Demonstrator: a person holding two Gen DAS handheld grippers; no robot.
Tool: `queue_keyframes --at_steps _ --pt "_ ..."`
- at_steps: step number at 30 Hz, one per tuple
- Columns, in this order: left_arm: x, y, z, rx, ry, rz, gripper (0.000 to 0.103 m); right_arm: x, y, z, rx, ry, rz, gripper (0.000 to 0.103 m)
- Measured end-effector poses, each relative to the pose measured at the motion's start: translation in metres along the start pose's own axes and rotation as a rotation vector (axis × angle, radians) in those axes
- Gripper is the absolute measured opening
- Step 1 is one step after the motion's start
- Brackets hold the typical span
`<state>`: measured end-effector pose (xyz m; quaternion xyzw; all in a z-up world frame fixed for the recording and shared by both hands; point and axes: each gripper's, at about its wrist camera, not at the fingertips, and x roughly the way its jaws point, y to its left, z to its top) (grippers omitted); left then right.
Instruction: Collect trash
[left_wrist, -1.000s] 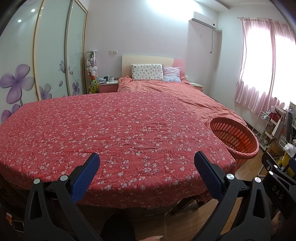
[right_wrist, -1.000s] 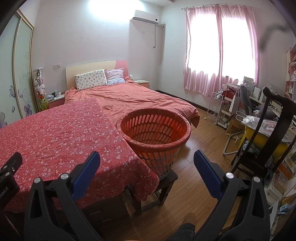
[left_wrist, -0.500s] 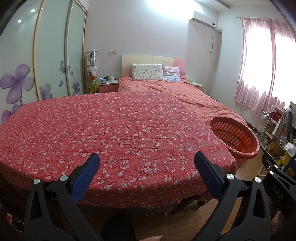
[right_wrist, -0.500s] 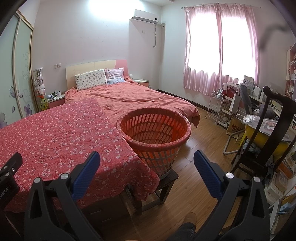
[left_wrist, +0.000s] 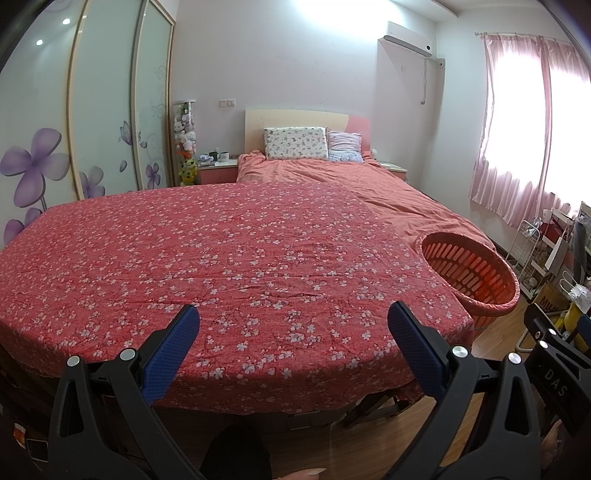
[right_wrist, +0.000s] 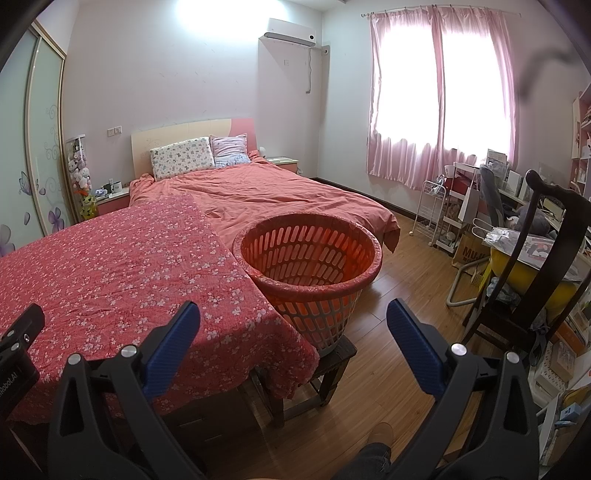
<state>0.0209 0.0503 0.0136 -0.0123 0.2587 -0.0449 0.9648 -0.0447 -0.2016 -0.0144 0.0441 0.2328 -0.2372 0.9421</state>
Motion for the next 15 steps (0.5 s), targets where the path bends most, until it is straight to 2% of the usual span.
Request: queue_keyframes --at_steps 15 --pt "0.0015 0.0026 0.0007 0.002 0.006 0.006 0.100 -0.0015 0.0028 -0.0016 -0.001 0.002 0.003 0.099"
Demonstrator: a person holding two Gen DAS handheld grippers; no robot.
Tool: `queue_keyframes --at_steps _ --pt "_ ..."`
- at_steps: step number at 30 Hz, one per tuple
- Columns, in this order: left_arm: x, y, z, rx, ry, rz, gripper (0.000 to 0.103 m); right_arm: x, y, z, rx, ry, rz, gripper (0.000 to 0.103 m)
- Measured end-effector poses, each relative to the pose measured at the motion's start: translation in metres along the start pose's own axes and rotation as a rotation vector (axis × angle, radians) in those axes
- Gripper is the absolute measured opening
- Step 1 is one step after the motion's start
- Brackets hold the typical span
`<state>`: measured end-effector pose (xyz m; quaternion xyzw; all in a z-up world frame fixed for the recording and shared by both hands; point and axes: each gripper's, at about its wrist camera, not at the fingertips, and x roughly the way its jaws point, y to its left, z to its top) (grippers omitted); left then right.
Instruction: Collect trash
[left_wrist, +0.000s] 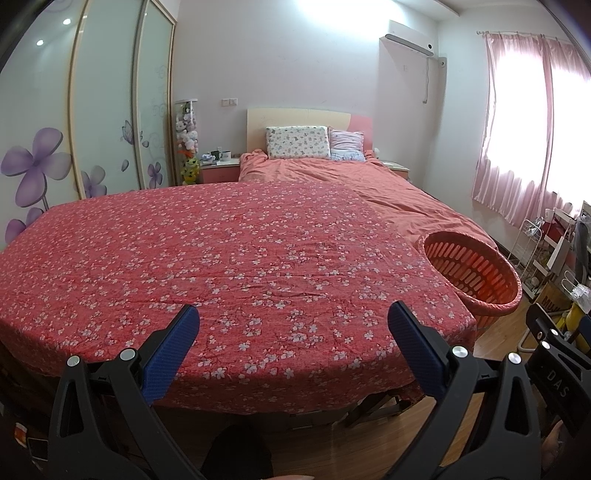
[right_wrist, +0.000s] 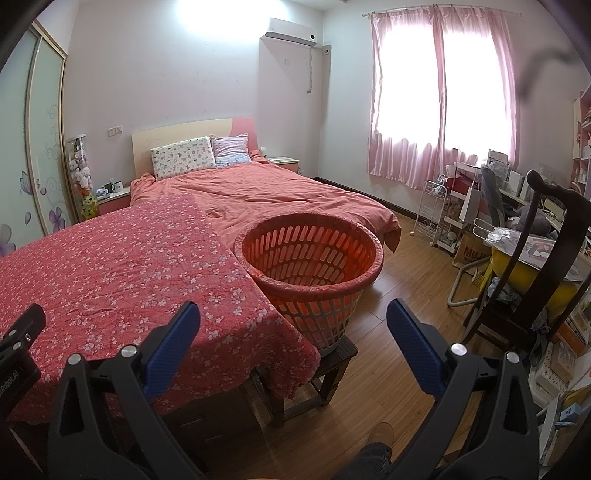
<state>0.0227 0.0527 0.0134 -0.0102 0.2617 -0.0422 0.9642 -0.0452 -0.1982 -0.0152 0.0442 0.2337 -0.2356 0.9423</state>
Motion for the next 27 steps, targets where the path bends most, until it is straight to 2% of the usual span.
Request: queue_keyframes --at_steps 27 --pt "0.0036 0.0011 0.0037 0.010 0.014 0.014 0.100 -0.0013 0.0059 -0.0039 -0.001 0.007 0.005 0.099"
